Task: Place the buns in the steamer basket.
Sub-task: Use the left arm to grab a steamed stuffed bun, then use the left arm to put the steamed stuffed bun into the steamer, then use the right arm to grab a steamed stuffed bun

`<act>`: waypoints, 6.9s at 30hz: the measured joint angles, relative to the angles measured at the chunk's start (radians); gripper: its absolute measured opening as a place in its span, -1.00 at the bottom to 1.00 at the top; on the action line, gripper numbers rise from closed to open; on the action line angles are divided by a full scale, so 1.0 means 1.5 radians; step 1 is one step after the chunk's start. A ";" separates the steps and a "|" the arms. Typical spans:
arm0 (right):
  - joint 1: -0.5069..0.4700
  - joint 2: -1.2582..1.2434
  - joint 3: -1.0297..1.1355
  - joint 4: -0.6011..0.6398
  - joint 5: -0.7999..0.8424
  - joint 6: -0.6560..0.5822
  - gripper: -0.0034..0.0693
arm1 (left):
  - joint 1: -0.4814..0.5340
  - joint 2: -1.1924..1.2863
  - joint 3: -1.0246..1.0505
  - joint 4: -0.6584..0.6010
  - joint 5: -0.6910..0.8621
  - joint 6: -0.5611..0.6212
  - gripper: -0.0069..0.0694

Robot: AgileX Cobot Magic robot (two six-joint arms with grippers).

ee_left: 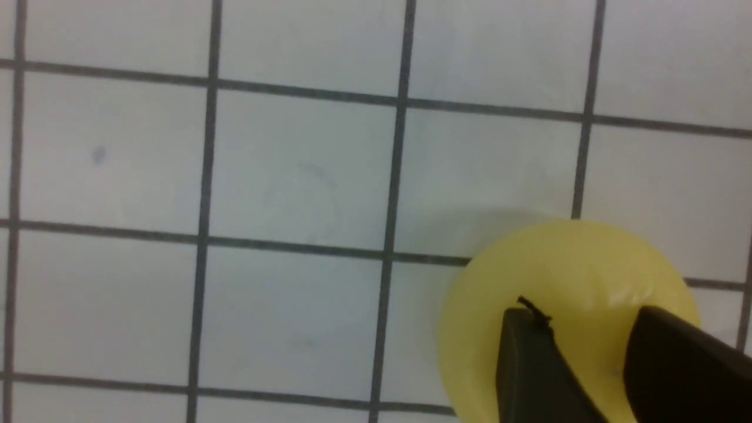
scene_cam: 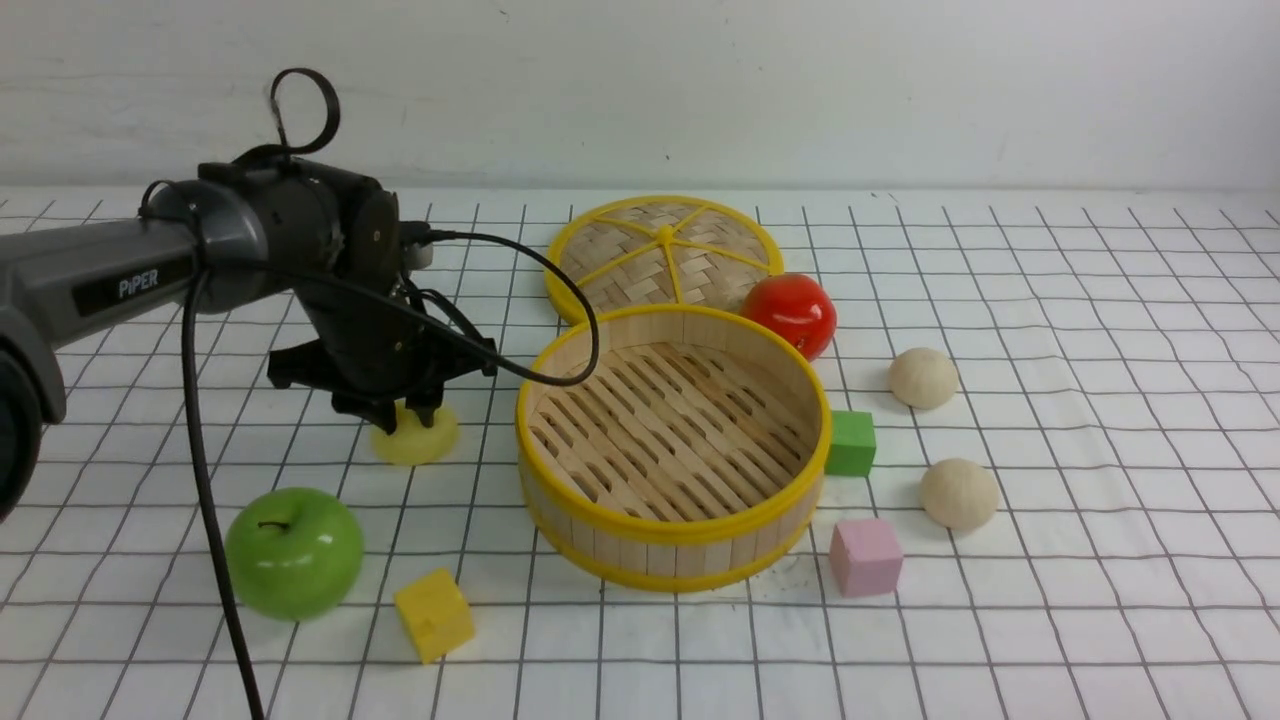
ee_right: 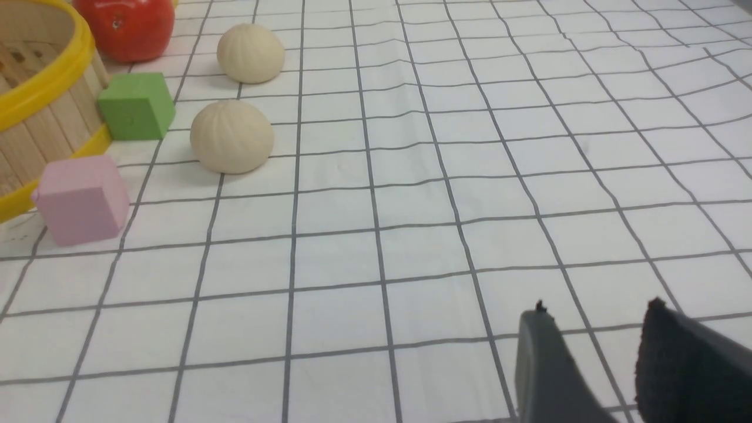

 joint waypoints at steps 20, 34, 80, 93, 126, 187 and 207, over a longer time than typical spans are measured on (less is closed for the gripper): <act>0.000 0.000 0.000 0.000 0.000 0.000 -0.25 | 0.000 -0.073 -0.004 -0.078 0.020 0.045 -0.85; 0.000 0.000 0.000 0.000 0.000 0.000 -0.25 | -0.081 -0.137 -0.006 -0.317 -0.004 0.171 -0.85; 0.000 0.000 0.000 0.000 0.000 0.000 -0.25 | -0.127 -0.797 0.169 -0.071 0.322 0.089 -0.66; 0.000 0.000 0.000 0.000 0.000 0.000 -0.25 | -0.127 -1.147 0.599 -0.181 0.158 0.073 -0.85; 0.000 0.000 0.000 0.000 0.000 0.000 -0.25 | 0.072 -1.311 0.855 -0.060 -0.205 0.049 -0.85; -0.001 0.170 -0.278 0.060 -0.276 0.167 -0.25 | 0.118 -1.425 1.112 -0.055 -0.242 0.048 -0.82; 0.073 0.948 -0.624 -0.081 -0.125 0.173 -0.24 | 0.118 -1.425 1.112 -0.055 -0.242 0.048 -0.77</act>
